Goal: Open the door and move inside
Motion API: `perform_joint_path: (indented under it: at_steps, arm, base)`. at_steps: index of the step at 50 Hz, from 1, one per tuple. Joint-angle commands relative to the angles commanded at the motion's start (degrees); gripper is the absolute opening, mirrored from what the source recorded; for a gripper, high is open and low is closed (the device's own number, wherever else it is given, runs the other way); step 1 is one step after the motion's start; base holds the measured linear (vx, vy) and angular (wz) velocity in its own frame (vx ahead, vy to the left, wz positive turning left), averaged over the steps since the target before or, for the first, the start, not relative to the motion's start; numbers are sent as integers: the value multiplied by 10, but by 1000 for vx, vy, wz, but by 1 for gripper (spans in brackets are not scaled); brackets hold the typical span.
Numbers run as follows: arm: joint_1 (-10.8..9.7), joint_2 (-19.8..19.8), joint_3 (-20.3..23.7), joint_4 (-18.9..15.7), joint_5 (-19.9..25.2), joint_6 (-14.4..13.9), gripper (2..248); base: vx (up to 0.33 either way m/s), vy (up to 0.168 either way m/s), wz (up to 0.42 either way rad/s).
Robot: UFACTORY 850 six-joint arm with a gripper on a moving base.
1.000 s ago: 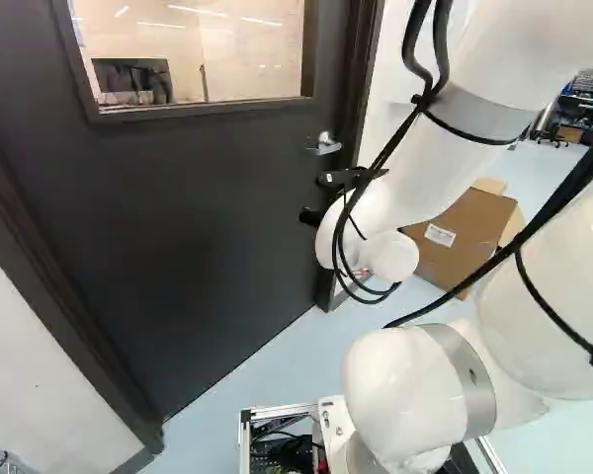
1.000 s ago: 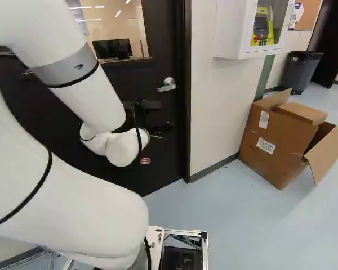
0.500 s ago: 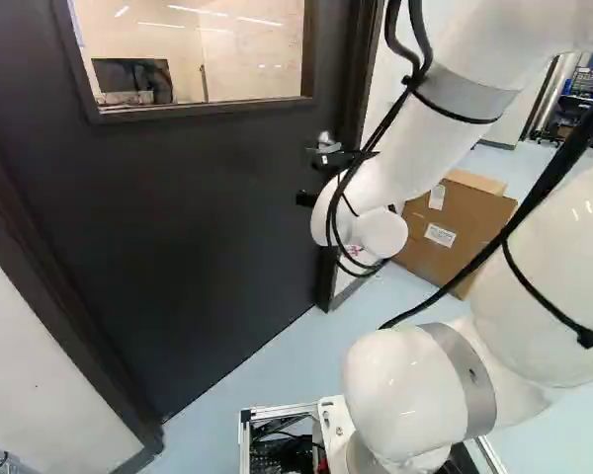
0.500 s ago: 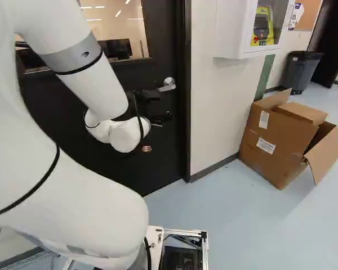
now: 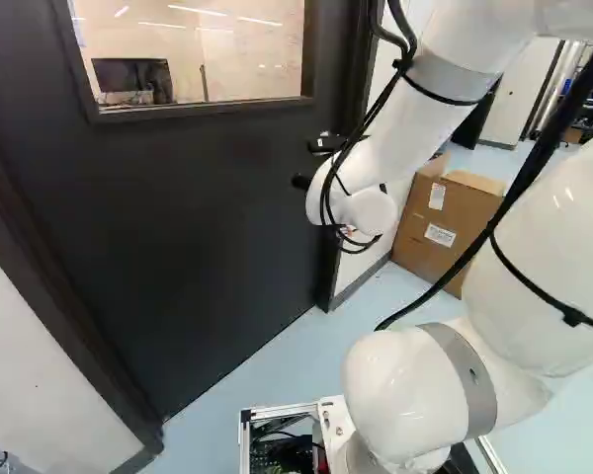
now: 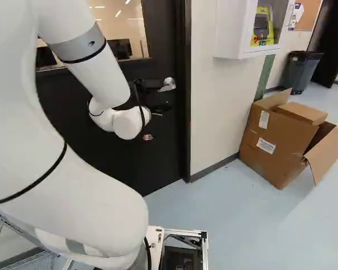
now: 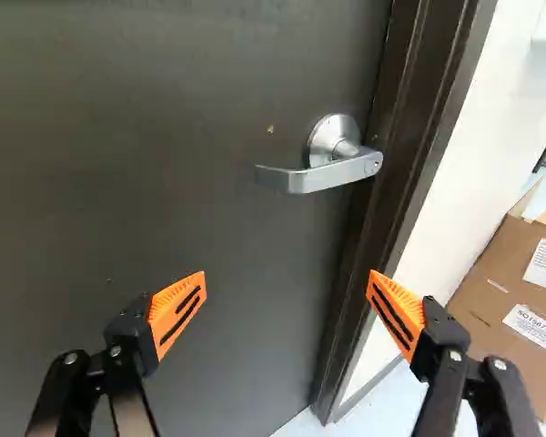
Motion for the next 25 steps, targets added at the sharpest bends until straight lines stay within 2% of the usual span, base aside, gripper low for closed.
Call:
perform_joint_path:
  at_steps: [25]
  arm:
    - [8,-27,-59,0,0,0,247]
  base:
    - [0,0,0]
